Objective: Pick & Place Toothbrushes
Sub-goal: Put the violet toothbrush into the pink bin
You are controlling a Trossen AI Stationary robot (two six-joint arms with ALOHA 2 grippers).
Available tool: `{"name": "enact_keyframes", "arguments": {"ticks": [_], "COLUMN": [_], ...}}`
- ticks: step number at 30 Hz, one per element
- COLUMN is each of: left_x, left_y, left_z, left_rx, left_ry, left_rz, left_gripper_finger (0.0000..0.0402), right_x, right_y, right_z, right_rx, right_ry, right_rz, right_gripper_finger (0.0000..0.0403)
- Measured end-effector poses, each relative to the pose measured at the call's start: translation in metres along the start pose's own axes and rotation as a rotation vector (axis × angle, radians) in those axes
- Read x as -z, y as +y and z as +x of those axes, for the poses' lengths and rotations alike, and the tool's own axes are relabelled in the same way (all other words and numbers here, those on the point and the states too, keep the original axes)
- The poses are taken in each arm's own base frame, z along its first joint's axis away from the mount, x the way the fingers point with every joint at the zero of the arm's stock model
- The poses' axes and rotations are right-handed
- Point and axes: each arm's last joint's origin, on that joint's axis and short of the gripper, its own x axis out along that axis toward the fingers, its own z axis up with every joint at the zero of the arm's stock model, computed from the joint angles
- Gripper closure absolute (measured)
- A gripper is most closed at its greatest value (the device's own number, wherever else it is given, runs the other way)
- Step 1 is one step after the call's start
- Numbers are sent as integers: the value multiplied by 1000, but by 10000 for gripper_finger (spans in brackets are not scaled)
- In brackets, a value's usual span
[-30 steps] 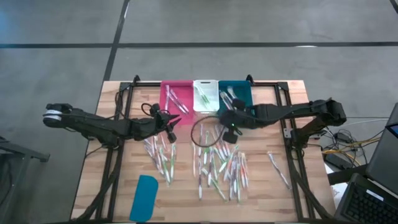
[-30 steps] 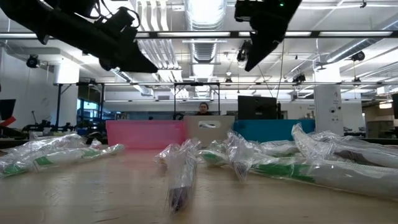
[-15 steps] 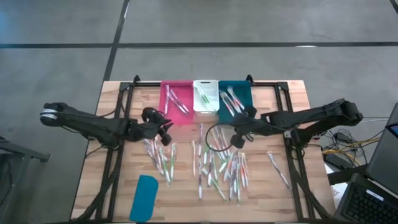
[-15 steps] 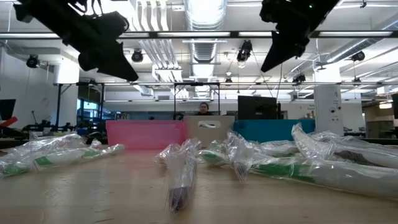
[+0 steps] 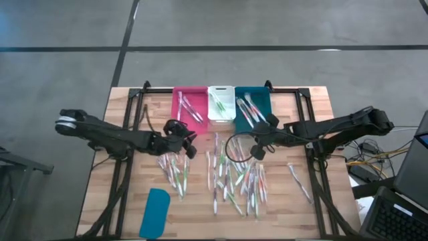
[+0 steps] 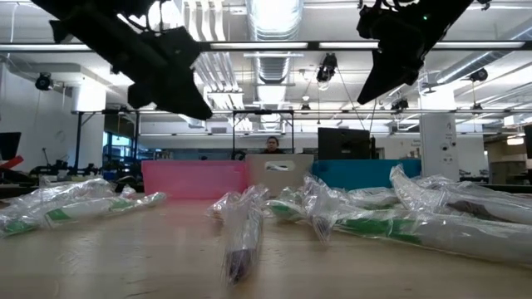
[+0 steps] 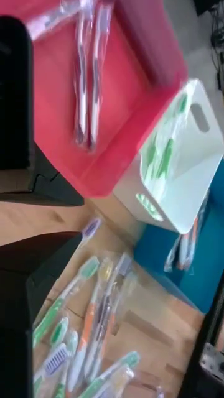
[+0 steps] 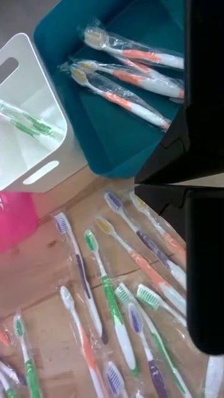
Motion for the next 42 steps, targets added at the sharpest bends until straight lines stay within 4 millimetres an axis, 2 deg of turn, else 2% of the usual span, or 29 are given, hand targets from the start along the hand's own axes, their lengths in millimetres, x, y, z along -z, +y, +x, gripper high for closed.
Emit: {"name": "enact_keyframes", "arguments": {"ticks": [5, 14, 18, 25, 42], "left_x": [-3, -3, -3, 14, 49], "left_y": [-21, -61, -74, -79, -80], "left_z": [21, 65, 78, 95, 118], "left_rx": [-7, -41, -28, -66, -112], "left_ry": [38, 120, 161, 214, 278], "left_rz": [18, 86, 64, 29, 0], "left_gripper_finger": [309, 218, 204, 212, 224], "right_x": [0, 0, 1, 3, 8], "right_y": [0, 0, 0, 0, -1], "right_z": [0, 0, 0, 1, 4], "right_rx": [0, -1, 0, 3, 10], "right_ry": [0, 2, 3, 10, 24], "right_rz": [4, 1, 0, -6, -10], "right_gripper_finger": [394, 394, 394, 394, 394]}}
